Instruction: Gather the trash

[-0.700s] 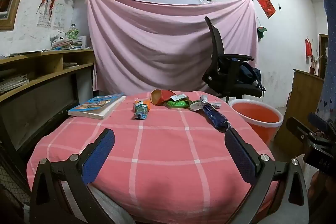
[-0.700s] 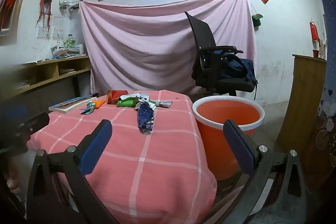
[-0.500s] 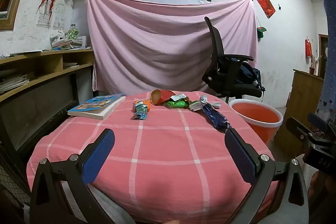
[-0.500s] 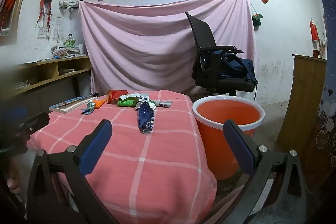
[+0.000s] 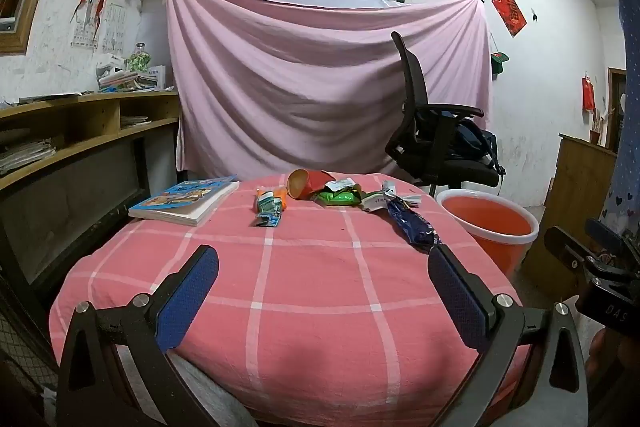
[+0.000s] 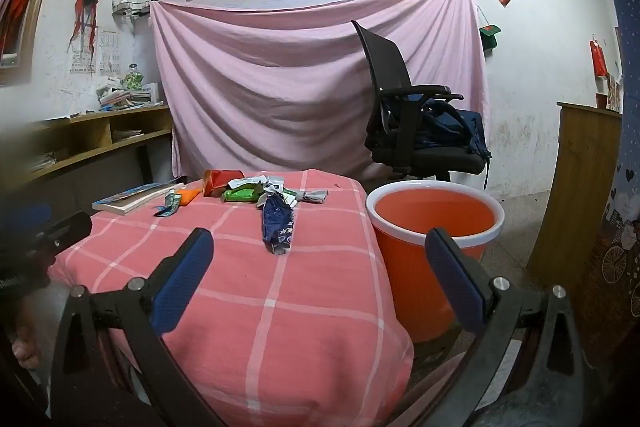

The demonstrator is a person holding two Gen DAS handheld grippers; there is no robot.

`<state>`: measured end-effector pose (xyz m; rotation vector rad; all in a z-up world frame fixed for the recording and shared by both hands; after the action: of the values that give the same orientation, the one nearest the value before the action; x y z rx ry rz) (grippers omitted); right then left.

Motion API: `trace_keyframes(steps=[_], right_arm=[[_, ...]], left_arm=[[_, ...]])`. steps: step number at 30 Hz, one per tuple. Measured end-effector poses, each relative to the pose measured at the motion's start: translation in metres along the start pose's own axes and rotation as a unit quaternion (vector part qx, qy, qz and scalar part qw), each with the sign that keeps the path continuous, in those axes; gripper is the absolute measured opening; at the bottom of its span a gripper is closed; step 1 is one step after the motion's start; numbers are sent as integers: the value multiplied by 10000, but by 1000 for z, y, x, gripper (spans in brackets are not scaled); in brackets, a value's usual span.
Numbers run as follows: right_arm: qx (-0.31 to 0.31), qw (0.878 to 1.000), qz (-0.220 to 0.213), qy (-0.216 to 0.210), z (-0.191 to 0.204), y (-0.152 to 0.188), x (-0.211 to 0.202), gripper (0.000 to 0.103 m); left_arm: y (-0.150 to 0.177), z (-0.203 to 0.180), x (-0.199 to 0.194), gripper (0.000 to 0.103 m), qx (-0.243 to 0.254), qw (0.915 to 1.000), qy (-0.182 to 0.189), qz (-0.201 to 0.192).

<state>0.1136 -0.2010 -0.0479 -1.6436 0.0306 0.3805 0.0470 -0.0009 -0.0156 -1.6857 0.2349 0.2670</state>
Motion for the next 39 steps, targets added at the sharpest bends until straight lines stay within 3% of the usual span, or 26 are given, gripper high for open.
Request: trace_keyframes(steps=[39], right_arm=[[35, 10000, 35, 2, 0, 8, 3, 103]], left_arm=[[2, 0, 5, 102, -2, 10000, 10, 17]])
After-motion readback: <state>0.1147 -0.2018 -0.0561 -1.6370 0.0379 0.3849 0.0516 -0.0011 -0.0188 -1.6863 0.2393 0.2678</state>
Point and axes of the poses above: each gripper's, at about its wrist camera, not at the fingertips, and x roughly the way its jaws point, z to its left, y to its underside, the point moved 5 cm from there along x, roughly the way its jaws point, and after that the axes turned 4 degrees about -x, right-handed, at the moved point
